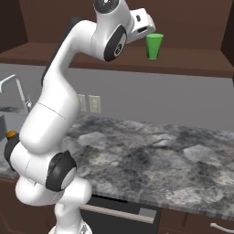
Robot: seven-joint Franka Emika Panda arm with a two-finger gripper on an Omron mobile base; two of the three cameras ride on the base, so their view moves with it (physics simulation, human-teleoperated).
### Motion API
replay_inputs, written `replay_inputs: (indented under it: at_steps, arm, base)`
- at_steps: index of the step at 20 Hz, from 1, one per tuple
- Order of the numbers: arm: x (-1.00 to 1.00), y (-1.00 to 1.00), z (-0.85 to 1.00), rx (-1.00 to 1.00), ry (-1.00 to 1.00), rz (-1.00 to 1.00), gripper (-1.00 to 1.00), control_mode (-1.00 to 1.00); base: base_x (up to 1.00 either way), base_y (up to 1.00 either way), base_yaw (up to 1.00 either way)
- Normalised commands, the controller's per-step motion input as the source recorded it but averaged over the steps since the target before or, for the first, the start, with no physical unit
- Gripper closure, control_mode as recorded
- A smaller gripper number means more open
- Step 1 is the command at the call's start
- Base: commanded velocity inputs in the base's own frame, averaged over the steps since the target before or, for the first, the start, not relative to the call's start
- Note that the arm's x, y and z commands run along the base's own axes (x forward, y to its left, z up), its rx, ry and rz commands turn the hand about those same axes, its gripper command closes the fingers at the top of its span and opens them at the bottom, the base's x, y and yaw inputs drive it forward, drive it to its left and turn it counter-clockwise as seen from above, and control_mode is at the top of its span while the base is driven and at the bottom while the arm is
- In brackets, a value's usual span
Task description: Open the cabinet directly in front. Then move the beer and the cup to the dining counter with the candle on it.
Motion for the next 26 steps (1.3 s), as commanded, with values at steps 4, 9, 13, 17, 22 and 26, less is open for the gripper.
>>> replay_inputs:
  at_steps: [4, 9, 13, 17, 22, 26]
  arm:
    - [0.25, -0.09, 0.00, 0.00, 0.01, 0.00, -1.00, -1.00]
    - [0.23, -0.10, 0.00, 0.00, 0.00, 0.00, -1.00, -1.00]
    - [0.25, -0.09, 0.00, 0.00, 0.00, 0.00, -1.00, -1.00]
    - [0.28, -0.10, 0.00, 0.00, 0.00, 0.00, -1.00, -1.00]
    - [0.24, -0.03, 0.00, 0.00, 0.00, 0.00, -1.00, -1.00]
    - [0.22, -0.02, 0.00, 0.00, 0.00, 0.00, -1.00, -1.00]
  base:
    - [0.00, 0.00, 0.00]
    - [0.00, 0.00, 0.00]
    - [0.00, 0.00, 0.00]
    - [0.00, 0.00, 0.00]
    - [0.00, 0.00, 0.00]
    - [0.00, 0.00, 0.00]
